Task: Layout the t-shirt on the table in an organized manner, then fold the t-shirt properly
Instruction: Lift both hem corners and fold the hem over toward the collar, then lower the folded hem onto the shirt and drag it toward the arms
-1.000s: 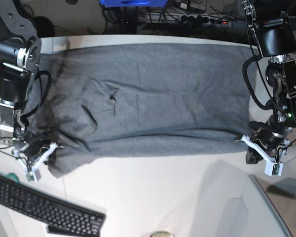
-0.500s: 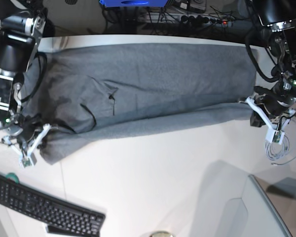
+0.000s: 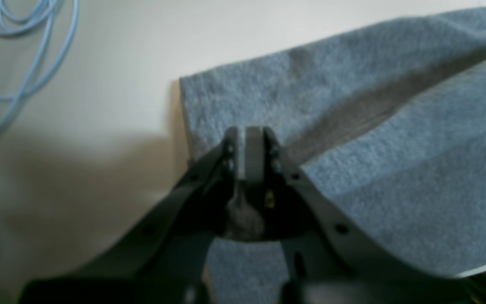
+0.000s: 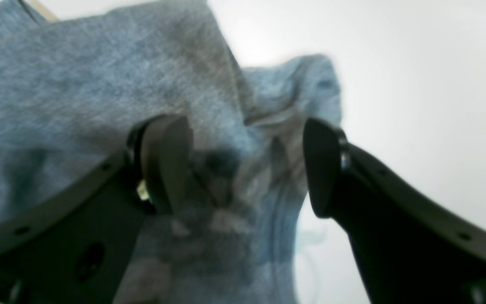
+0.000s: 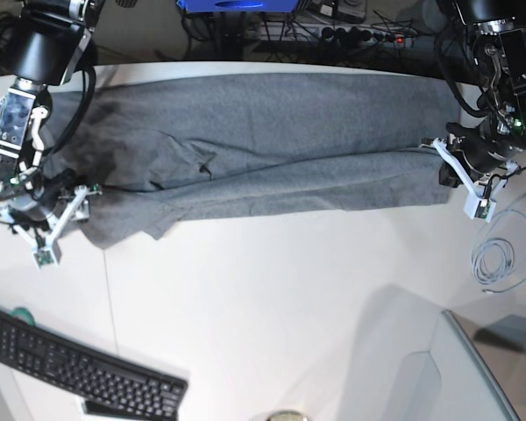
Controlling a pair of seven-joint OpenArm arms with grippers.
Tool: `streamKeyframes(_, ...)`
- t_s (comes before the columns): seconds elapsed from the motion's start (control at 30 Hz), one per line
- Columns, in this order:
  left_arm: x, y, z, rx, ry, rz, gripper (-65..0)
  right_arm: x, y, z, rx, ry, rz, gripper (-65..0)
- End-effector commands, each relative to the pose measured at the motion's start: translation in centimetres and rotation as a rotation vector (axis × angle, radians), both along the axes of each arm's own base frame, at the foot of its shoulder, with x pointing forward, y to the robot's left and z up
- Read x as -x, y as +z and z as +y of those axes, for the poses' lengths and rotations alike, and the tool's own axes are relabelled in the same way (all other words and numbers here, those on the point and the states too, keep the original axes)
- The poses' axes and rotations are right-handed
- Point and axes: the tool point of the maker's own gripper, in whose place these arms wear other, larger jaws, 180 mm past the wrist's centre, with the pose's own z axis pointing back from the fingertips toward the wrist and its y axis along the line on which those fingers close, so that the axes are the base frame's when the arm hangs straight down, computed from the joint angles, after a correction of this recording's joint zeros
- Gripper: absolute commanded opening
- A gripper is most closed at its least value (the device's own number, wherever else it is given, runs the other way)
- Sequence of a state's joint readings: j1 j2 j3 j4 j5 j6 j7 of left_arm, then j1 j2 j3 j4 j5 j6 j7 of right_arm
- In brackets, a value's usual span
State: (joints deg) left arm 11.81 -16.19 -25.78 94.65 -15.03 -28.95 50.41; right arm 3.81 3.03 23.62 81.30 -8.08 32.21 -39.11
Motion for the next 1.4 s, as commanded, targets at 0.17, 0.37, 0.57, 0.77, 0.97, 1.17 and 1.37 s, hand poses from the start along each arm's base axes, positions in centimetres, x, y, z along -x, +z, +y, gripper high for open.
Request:
streamKeyframes(0.17, -0.9, 1.3, 0.4, -0.014, -0.007, -0.045, -65.0, -4.8, 1.8, 1.4, 0.044, 0.122, -0.013, -24.6)
streamKeyframes(0.37, -0.9, 1.3, 0.4, -0.014, -0.007, -0.045, -65.0, -4.4, -0.8, 0.1, 0.029, 0.110, 0.071, -24.8)
streamKeyframes(0.57, -0.9, 1.3, 0.4, -0.014, -0.007, -0.045, -65.0, -3.7, -1.3, -0.2, 0.031, 0.103, 0.090, -30.6)
streamKeyframes(0.77, -1.0, 1.3, 0.4, -0.014, -0.006, -0.047, -65.0, -3.3, -1.6, -0.2, 0.031, 0.104, 0.099, -65.0)
streamKeyframes(0.97, -1.1, 1.4, 0.4, -0.014, -0.006, -0.050, -65.0, -3.2, -1.1, -0.4, 0.045, 0.102, 0.106, -64.5)
streamKeyframes(1.17, -2.2, 2.4, 0.5, -0.020, -0.008, -0.083, -65.0, -5.2, 2.2, -0.6, 0.087, 0.105, 0.033, -64.7)
streamKeyframes(1.37, -5.6, 5.2, 0.7, -0.026, -0.006, -0.173, -65.0, -7.7, 4.6, -0.5, 0.088, 0.104, -0.029, -64.8)
